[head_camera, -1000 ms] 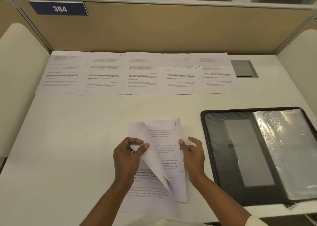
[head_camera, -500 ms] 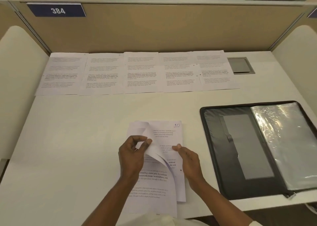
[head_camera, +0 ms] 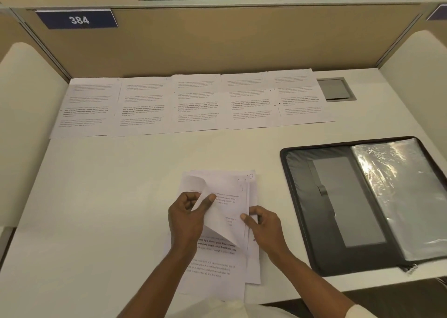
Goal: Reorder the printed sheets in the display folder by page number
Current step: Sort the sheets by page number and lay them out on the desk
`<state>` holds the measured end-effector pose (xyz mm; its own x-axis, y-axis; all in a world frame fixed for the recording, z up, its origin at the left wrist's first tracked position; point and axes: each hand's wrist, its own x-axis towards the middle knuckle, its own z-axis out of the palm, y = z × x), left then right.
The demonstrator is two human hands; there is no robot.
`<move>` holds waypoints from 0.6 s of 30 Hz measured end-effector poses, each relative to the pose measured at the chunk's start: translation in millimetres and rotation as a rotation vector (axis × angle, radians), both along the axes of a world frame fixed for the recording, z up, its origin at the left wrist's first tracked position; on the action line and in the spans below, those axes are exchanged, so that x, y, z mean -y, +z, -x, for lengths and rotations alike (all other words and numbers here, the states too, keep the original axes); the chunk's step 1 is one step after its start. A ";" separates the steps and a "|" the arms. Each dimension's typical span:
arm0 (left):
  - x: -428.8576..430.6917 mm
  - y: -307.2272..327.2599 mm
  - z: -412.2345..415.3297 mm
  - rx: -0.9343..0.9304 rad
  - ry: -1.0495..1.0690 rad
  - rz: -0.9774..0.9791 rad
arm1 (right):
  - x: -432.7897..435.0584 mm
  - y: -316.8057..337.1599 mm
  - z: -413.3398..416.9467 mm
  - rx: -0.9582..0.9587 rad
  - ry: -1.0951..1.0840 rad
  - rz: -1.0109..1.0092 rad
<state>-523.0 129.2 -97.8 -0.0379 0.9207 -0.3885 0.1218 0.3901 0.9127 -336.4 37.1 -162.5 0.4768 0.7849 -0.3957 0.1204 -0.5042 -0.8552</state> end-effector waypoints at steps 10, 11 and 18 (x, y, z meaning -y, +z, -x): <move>-0.2 1.1 13.5 -0.016 0.079 -0.106 | -6.8 16.3 5.0 -0.222 -0.111 -0.028; 0.9 -1.2 11.9 -0.037 0.053 -0.125 | -6.4 20.0 5.4 -0.260 -0.114 -0.039; 9.6 -7.6 -9.2 -0.164 -0.110 -0.140 | 1.3 22.3 11.6 -0.315 -0.045 -0.082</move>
<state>-513.8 119.7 -105.4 0.0138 0.9673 -0.2534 0.3077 0.2370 0.9215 -348.0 35.8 -140.2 0.3755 0.8014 -0.4655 -0.1776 -0.4308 -0.8848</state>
